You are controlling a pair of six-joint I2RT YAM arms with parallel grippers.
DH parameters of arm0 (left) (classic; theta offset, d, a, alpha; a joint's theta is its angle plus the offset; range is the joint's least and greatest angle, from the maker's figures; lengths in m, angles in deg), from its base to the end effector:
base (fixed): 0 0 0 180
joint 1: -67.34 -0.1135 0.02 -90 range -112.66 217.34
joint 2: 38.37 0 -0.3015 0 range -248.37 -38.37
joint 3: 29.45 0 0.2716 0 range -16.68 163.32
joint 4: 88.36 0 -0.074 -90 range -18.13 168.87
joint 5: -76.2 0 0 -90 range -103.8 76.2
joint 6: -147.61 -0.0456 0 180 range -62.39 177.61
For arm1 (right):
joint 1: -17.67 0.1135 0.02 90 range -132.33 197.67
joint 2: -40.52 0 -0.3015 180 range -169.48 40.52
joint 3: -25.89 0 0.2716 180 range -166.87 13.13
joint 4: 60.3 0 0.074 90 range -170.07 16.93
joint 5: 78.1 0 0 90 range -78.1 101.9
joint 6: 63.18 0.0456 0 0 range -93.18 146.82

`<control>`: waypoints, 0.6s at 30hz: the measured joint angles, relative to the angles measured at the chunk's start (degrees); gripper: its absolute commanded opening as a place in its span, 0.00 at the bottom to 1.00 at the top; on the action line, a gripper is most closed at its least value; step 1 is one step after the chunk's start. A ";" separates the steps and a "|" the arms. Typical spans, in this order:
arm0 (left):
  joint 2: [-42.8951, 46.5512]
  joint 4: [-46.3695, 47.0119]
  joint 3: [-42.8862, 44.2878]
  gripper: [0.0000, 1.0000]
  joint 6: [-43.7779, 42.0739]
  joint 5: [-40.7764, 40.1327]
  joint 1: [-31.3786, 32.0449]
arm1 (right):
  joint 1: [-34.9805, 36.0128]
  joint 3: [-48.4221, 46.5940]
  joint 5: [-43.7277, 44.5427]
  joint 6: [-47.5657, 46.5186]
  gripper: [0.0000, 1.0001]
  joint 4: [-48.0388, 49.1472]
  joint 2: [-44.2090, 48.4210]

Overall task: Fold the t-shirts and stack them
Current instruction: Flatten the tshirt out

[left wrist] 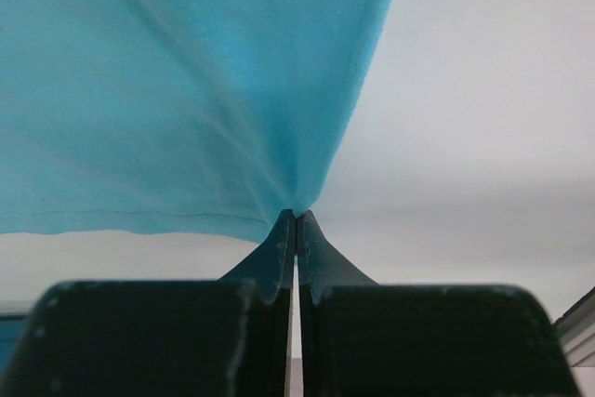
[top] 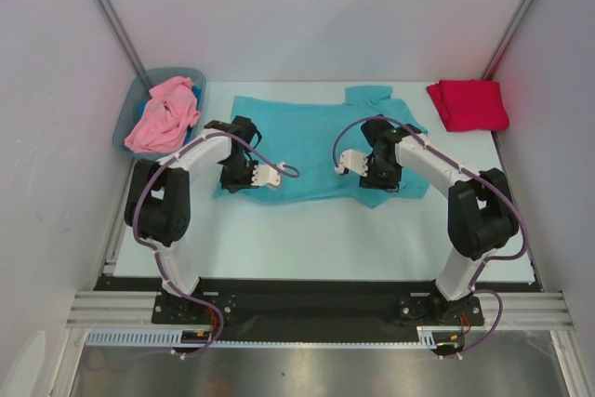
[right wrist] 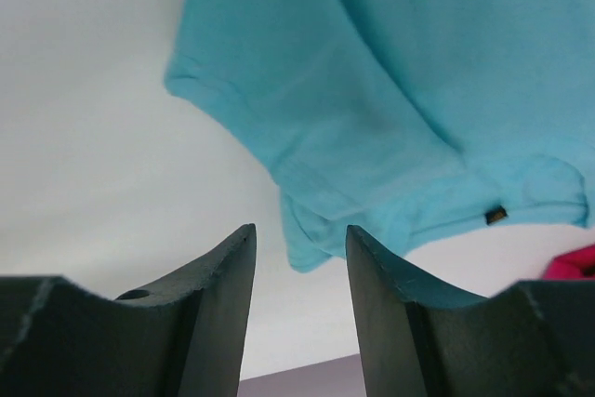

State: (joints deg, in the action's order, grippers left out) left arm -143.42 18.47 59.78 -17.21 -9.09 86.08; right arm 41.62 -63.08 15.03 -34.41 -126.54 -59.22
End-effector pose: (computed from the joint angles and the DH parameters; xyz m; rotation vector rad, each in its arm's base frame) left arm 0.3413 -0.1198 0.2112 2.2495 2.1124 -0.0992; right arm 0.3343 0.1458 0.2434 -1.9820 2.1696 -0.1830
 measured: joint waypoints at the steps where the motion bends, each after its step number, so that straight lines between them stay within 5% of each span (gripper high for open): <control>1: -0.13 0.02 0.22 0.00 0.00 0.00 0.09 | 0.39 1.03 -0.26 -0.09 0.49 0.39 -0.02; 18: -0.96 0.09 2.29 0.00 1.77 0.00 0.61 | 2.36 9.09 -1.68 -0.55 0.52 9.73 -1.31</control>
State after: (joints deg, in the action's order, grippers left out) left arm -144.39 18.56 62.08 -15.44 -9.09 86.70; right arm 43.98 -53.99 13.35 -34.95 -116.82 -60.54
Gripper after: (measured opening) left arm 0.007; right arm 0.511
